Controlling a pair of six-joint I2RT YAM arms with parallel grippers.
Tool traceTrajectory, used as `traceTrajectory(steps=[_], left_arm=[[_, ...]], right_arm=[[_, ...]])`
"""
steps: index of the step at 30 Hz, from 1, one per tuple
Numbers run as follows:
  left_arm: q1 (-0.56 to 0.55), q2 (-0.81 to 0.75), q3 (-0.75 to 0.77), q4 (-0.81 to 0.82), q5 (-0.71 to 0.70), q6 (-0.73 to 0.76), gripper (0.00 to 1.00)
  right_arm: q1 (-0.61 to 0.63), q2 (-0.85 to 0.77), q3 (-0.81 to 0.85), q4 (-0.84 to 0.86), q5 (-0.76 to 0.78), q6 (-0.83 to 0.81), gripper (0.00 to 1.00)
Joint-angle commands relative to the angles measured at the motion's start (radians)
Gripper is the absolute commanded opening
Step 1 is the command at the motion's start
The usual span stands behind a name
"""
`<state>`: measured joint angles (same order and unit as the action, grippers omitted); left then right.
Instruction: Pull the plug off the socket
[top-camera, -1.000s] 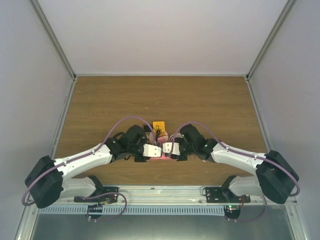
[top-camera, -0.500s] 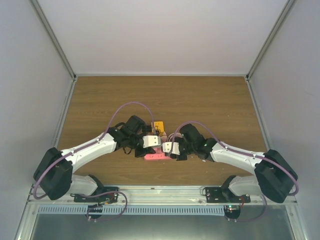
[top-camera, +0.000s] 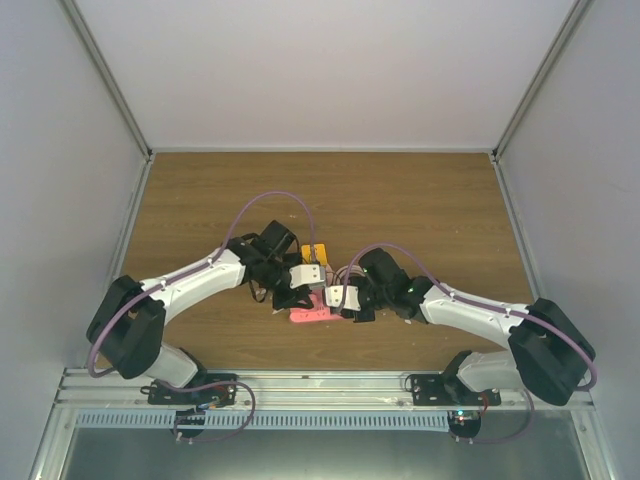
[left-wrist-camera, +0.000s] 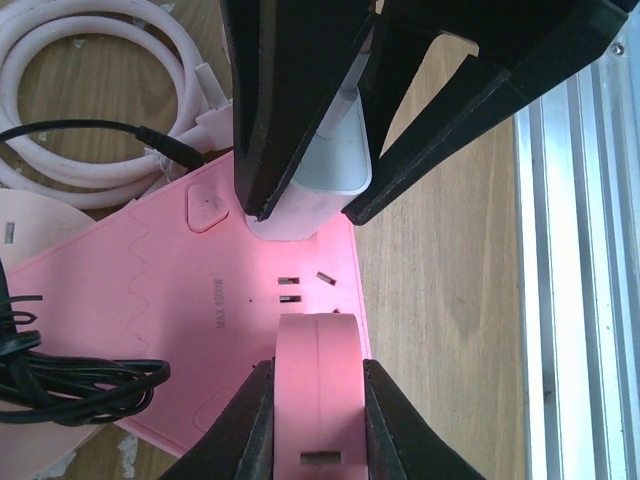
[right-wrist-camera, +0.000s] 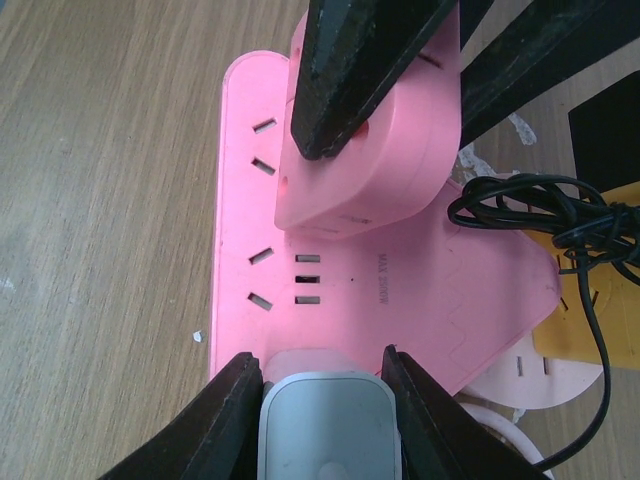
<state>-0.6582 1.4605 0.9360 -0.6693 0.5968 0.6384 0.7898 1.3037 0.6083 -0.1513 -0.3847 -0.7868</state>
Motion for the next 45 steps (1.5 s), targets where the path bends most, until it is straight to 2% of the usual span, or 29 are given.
traceTrajectory(steps=[1,13,23,28,39,45], left_arm=[[-0.012,0.011,0.083,-0.016,0.231,0.007,0.00],[0.030,0.091,0.184,-0.145,0.351,0.034,0.00],[0.077,0.034,0.173,-0.141,0.304,0.041,0.00],[0.129,-0.019,0.165,-0.156,0.282,0.052,0.00],[0.163,-0.078,0.157,-0.185,0.296,0.063,0.00],[0.170,-0.140,0.141,-0.164,0.281,0.055,0.00]], right_arm=[[0.000,0.039,-0.002,-0.007,0.066,-0.012,0.11],[0.000,0.042,-0.003,-0.005,0.073,-0.012,0.11],[0.000,0.039,-0.001,-0.008,0.071,-0.009,0.13],[0.000,0.025,-0.002,-0.005,0.061,0.000,0.26],[0.000,-0.025,0.038,-0.019,0.016,0.053,0.67],[0.000,-0.075,0.060,-0.037,-0.024,0.071,0.80]])
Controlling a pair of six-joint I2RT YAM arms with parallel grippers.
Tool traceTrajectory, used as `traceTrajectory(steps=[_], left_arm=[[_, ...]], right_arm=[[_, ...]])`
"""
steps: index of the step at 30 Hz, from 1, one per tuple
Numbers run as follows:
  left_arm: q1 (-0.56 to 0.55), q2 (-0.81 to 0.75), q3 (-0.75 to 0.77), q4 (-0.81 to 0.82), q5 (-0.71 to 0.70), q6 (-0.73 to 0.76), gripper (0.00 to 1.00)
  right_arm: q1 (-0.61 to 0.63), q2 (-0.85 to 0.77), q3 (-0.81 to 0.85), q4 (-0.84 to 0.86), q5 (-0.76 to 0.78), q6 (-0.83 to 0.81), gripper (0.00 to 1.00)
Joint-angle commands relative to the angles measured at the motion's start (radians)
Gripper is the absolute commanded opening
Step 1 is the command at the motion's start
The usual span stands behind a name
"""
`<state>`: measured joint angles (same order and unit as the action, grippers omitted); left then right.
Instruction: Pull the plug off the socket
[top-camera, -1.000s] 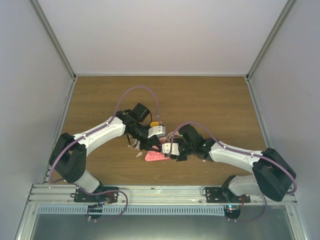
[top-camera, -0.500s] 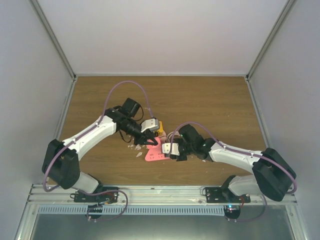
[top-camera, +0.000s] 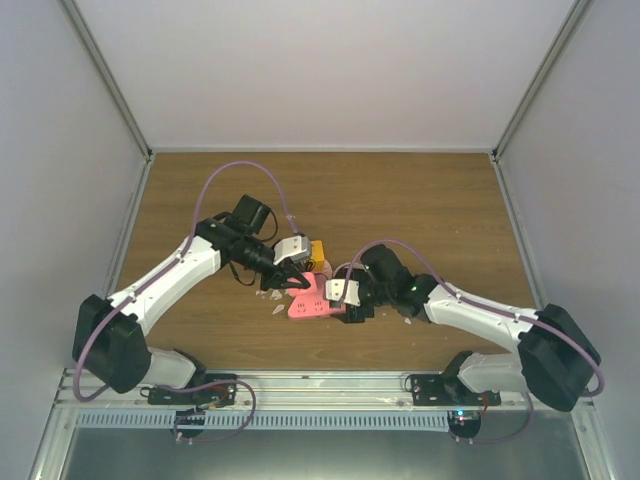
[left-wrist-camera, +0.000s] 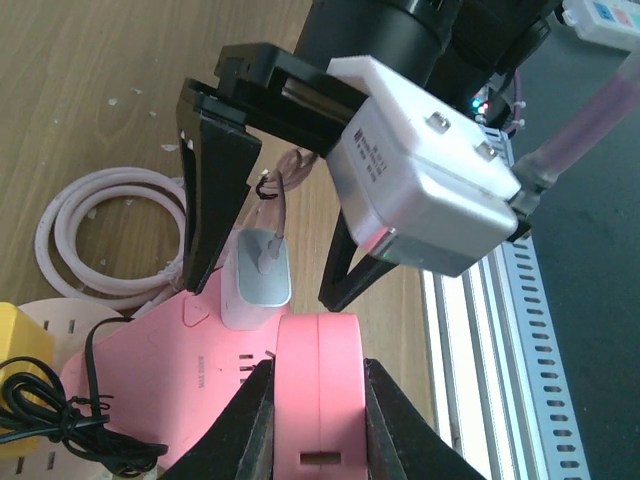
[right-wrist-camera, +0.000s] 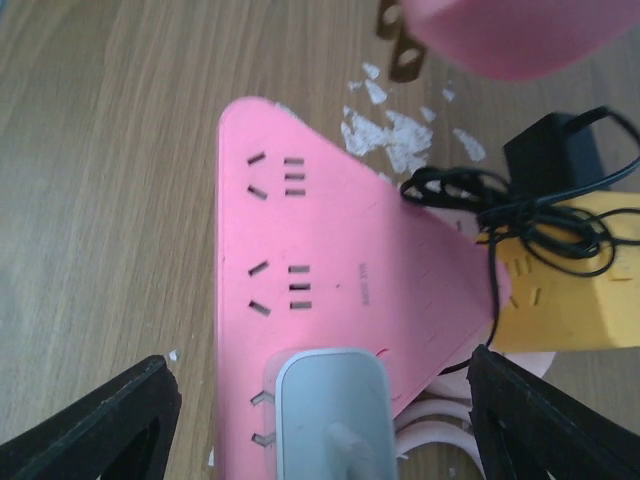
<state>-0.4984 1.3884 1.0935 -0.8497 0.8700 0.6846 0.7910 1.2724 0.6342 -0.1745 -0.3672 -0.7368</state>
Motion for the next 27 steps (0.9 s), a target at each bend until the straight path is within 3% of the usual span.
traceTrajectory(steps=[1,13,27], left_arm=[[0.012,-0.079,-0.021,0.022,0.004,0.005,0.00],[0.012,-0.108,-0.028,0.083,0.057,-0.037,0.01],[0.011,-0.128,-0.052,0.166,0.072,-0.090,0.02]], right_arm=[[-0.002,-0.052,0.037,-0.016,-0.048,0.022,0.81],[-0.066,-0.090,0.177,-0.114,-0.246,0.077,0.79],[-0.082,0.016,0.309,-0.199,-0.497,0.190,0.49]])
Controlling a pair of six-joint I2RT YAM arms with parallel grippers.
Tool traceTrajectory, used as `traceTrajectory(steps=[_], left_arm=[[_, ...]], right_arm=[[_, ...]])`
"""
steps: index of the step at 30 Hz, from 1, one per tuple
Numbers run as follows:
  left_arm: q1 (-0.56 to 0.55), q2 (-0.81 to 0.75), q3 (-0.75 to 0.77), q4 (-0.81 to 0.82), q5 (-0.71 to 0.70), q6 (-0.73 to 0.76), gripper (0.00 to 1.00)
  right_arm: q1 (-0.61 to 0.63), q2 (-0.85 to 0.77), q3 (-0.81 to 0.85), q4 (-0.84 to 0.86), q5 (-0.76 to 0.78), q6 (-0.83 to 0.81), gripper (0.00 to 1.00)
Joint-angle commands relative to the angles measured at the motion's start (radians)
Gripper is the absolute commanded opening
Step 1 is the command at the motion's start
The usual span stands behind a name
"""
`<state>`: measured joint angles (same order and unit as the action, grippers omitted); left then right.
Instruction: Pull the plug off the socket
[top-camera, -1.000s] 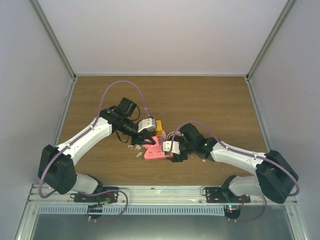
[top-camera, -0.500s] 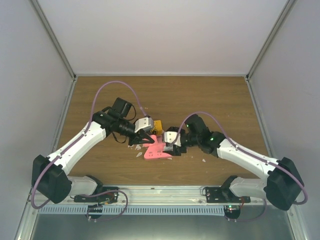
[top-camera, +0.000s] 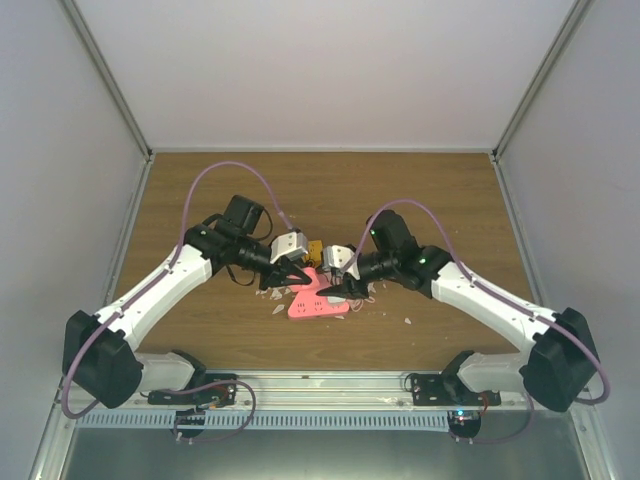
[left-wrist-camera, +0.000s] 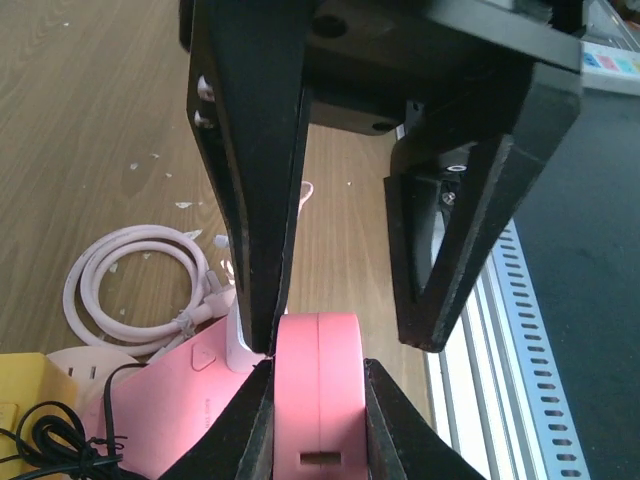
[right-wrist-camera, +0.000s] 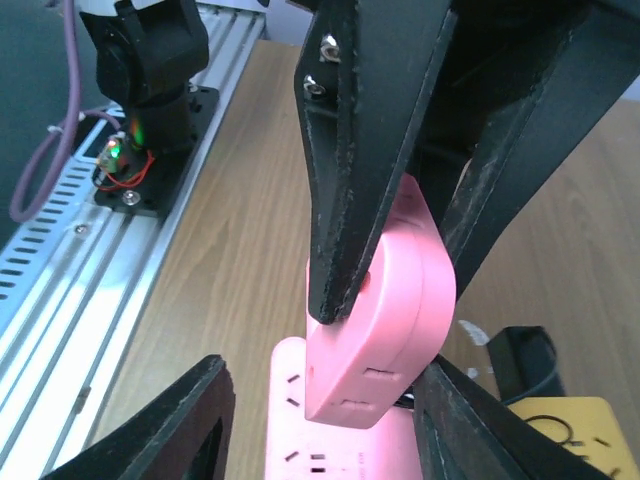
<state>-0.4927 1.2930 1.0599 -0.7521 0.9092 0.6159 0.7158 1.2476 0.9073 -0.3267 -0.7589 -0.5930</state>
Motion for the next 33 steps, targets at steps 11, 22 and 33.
traceTrajectory(steps=[11,22,33], left_arm=[[0.006,-0.062,-0.042,0.100,0.034,-0.034,0.02],[0.007,-0.065,-0.046,0.108,0.028,-0.055,0.07],[0.185,-0.143,-0.083,0.100,0.164,-0.040,0.62]], right_arm=[[-0.028,0.103,0.059,-0.028,-0.142,0.119,0.35],[-0.051,0.129,0.082,-0.025,-0.178,0.136,0.11],[-0.158,0.069,0.044,0.005,-0.278,0.180,0.01]])
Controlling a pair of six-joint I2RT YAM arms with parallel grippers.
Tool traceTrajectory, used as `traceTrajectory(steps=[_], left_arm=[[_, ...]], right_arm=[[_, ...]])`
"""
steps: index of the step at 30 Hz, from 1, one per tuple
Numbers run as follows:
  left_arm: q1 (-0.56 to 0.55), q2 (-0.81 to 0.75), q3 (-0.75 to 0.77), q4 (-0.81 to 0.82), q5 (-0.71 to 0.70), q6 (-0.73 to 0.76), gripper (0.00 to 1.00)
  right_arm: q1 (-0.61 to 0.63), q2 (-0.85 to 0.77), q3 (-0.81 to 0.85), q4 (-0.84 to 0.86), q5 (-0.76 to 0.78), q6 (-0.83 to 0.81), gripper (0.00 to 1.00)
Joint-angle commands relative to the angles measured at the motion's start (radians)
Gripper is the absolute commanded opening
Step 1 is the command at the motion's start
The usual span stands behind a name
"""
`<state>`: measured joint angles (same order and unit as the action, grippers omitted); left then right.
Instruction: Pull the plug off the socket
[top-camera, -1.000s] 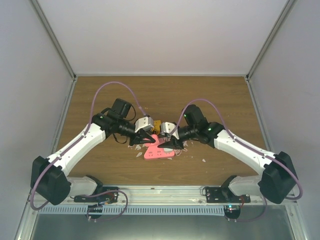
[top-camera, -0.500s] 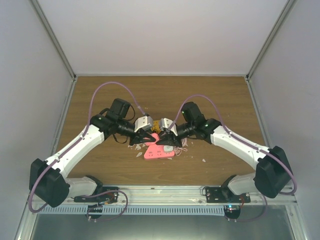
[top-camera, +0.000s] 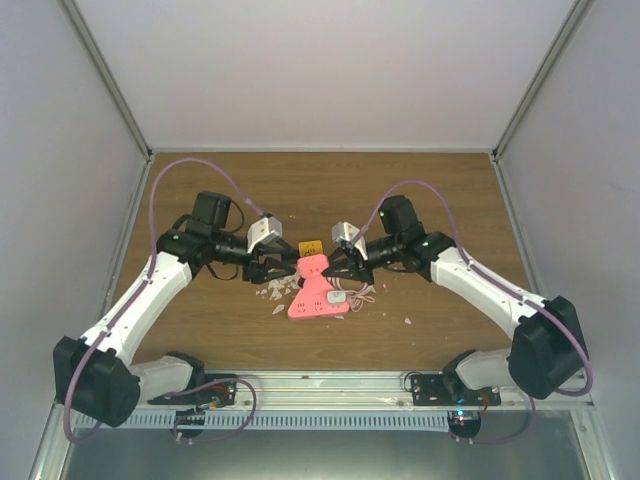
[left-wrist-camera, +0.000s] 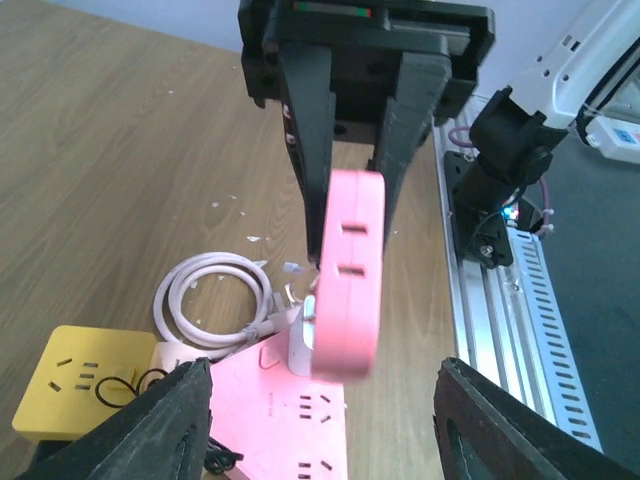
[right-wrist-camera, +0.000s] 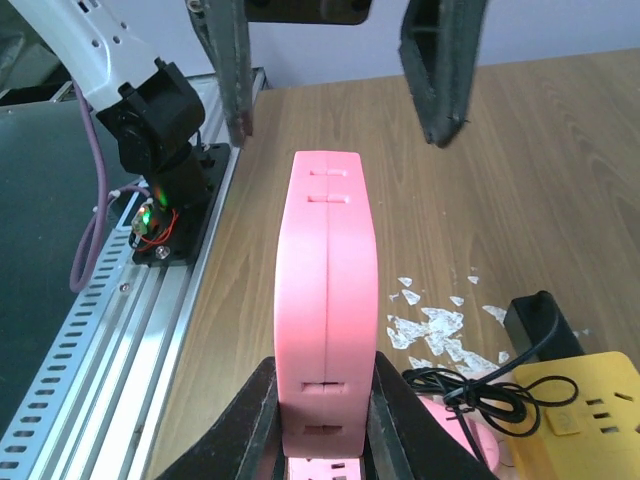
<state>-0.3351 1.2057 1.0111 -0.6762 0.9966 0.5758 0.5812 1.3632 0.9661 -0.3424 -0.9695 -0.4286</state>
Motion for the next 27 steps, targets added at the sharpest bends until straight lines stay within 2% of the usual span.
traceTrajectory(steps=[1,5,8,20,27], left_arm=[[0.031,-0.065,-0.043,0.027,0.076,-0.003,0.64],[0.033,-0.089,-0.074,0.046,0.093,-0.038,0.72],[0.034,-0.104,-0.096,0.067,0.114,-0.067,0.74],[0.033,-0.119,-0.135,0.175,0.113,-0.190,0.66],[0.012,-0.066,-0.116,0.184,0.119,-0.188,0.60]], right_arm=[[-0.026,-0.052,-0.017,0.021,-0.071,0.014,0.01],[-0.027,-0.062,-0.020,0.024,-0.084,0.018,0.01],[-0.027,-0.059,-0.016,0.038,-0.101,0.035,0.01],[-0.013,-0.018,0.020,0.045,-0.135,0.056,0.01],[-0.004,0.001,0.018,0.061,-0.110,0.049,0.00]])
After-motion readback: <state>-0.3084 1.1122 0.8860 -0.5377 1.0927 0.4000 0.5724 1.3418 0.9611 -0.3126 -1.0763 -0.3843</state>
